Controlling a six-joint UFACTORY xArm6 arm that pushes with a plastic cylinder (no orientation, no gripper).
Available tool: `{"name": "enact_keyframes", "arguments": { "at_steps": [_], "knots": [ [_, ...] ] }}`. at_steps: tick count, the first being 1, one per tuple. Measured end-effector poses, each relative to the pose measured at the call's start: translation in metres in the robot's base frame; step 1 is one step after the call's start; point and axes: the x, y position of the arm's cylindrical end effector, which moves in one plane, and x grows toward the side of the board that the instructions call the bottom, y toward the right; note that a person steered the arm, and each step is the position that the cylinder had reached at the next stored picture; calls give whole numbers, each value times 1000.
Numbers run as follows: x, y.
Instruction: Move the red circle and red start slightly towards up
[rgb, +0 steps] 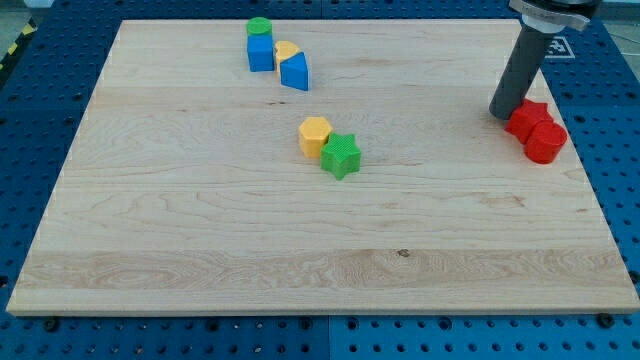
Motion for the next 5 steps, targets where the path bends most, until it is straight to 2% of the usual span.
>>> {"name": "enact_keyframes", "arguments": {
  "at_steps": [3,5],
  "knots": [
    [0,15],
    [17,-30]
  ]
}}
